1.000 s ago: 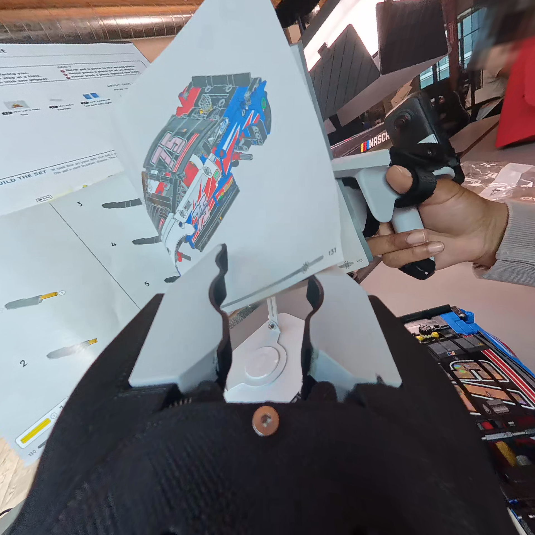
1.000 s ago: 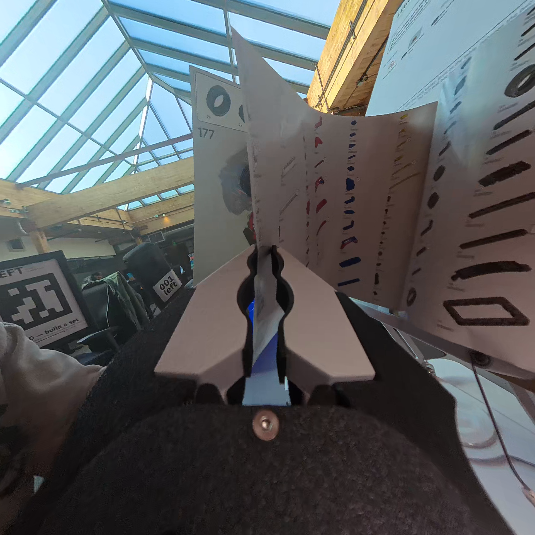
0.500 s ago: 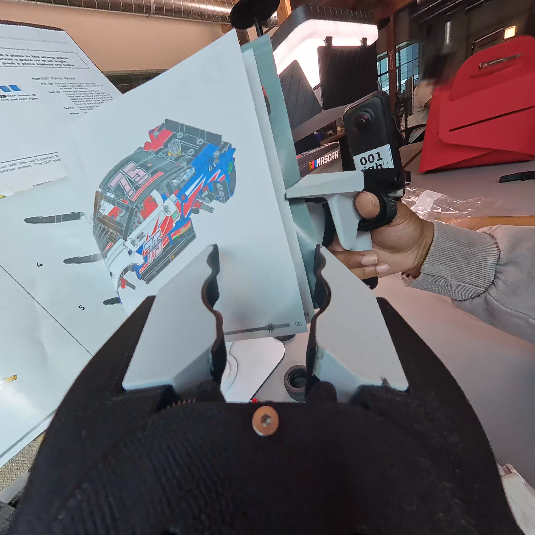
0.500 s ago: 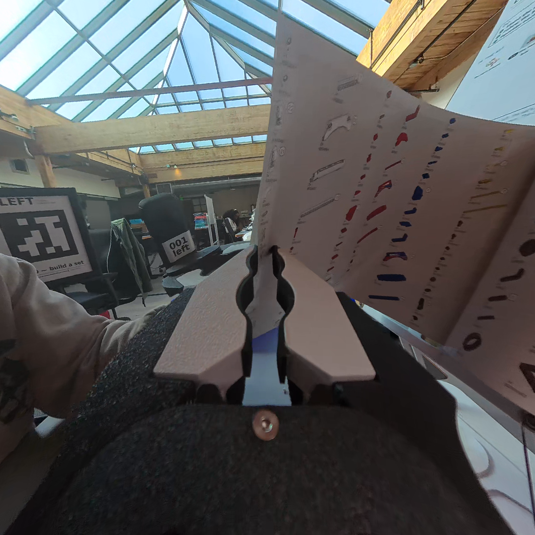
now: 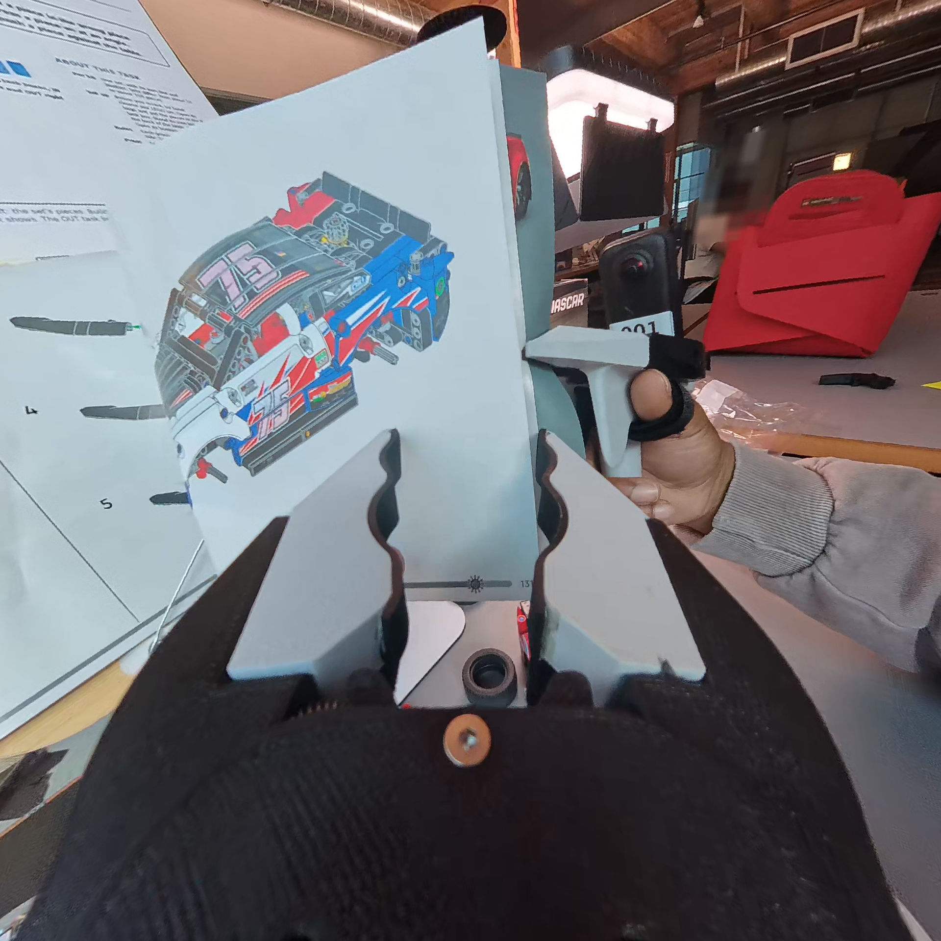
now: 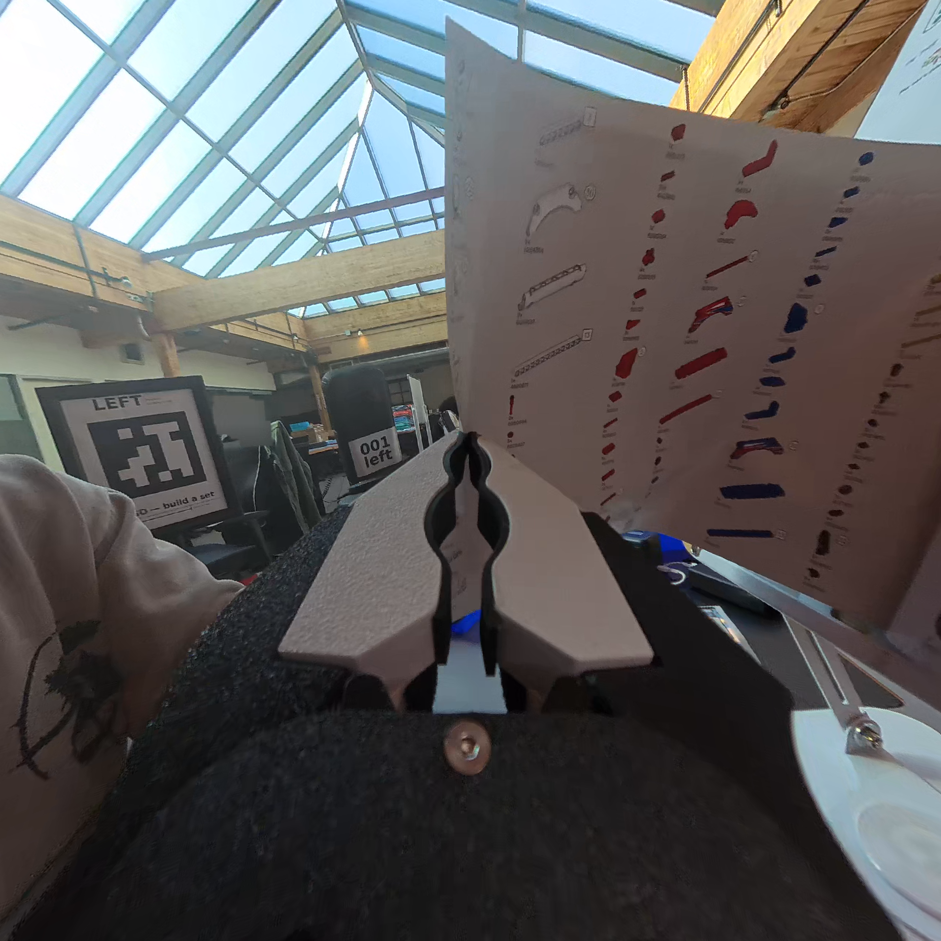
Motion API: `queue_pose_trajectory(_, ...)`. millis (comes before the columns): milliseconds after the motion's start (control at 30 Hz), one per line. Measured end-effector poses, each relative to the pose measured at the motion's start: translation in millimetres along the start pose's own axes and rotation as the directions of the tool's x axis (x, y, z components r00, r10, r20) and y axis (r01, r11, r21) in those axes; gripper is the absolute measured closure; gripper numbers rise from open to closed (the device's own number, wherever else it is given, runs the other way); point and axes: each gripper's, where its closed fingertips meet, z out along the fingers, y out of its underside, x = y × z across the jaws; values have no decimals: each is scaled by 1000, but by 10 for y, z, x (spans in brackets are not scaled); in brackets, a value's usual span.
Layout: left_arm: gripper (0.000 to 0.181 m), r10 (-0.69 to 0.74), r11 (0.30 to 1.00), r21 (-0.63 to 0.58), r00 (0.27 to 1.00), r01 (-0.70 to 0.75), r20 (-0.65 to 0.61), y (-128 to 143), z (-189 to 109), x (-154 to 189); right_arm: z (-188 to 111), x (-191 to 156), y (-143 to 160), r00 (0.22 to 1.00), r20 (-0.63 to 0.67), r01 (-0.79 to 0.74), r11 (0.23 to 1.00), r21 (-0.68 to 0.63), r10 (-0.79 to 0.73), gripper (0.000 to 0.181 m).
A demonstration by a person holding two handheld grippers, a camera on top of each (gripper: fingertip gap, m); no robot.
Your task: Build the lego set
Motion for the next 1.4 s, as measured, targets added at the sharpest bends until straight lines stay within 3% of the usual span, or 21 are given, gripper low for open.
queue_pose_trajectory(200,129,-87,996,29,995,88,-52,-29,-27,-12,-11,-6,-17,998,41,-48,998,36,47,181)
queue_pose_trajectory(733,132,-82,996,28,995,83,-51,-15,-17,-8,18,-18,11,1000,23,-6,1000,13,5,175)
queue_pose_trajectory(1167,132,-89,996,23,994,91,-64,1,-9,7,1,20,33,1000,4,11,1000,0,-11,181)
queue_pose_trajectory(1400,134,-214,973,57,969,222,-122,-102,-55,7,48,12,118,998,-15,59,996,-60,-60,181)
